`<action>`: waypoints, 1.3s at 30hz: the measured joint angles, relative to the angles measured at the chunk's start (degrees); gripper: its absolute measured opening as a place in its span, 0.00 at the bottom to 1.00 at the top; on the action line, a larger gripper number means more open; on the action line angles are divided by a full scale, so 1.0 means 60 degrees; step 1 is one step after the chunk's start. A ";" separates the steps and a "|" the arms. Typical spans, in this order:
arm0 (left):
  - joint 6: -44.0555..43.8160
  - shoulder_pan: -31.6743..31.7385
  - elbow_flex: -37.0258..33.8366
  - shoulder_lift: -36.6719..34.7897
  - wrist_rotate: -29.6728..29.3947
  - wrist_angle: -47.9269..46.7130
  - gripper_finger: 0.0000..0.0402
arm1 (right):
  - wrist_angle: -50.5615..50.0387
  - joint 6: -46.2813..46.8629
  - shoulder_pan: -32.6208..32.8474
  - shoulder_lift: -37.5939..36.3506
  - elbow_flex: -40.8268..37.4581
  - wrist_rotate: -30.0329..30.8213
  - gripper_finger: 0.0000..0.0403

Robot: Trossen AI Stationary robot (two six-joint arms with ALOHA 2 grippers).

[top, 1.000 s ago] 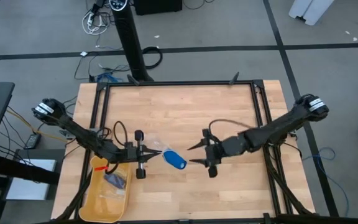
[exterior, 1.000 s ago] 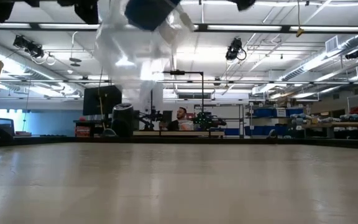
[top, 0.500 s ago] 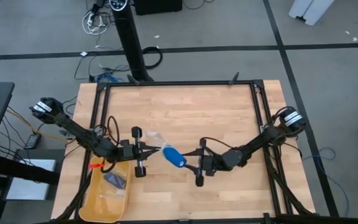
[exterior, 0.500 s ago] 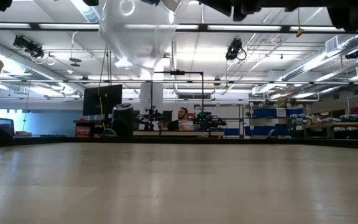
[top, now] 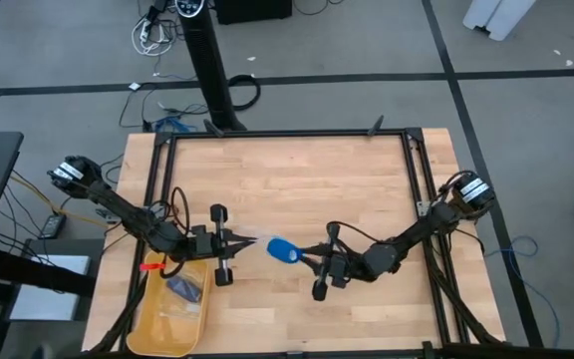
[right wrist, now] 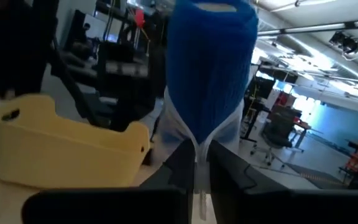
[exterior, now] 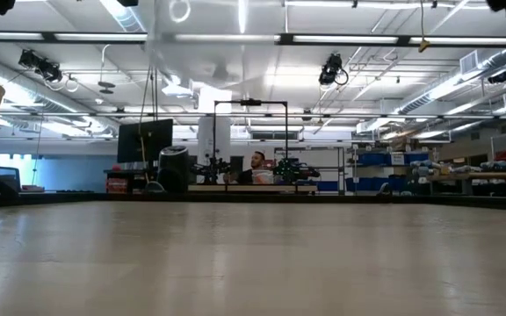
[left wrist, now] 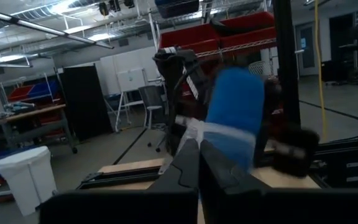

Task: Roll bandage
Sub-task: Put the rolled blue bandage into the transparent zip bag, then close the transparent zip bag

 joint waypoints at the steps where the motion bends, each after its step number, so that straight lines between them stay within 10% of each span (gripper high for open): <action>1: -0.0027 0.0000 0.0000 0.0000 0.0000 -0.0088 0.00 | -0.0048 -0.0015 0.0038 -0.0134 0.0000 0.0004 0.09; 19: -0.0765 0.0084 0.0000 0.0319 0.0000 -0.0569 0.00 | -0.4114 0.1862 -0.0505 -0.1244 0.0576 -0.0848 0.07; 30: -0.0471 -0.0079 0.0000 0.0274 -0.0638 -0.0570 0.00 | -0.7958 0.3081 0.0449 -0.2779 0.0979 0.0409 0.23; 39: -0.0238 -0.0086 0.0002 0.0205 -0.0486 -0.0202 0.00 | -0.4723 0.3543 0.0693 -0.3053 -0.1242 -0.0168 0.25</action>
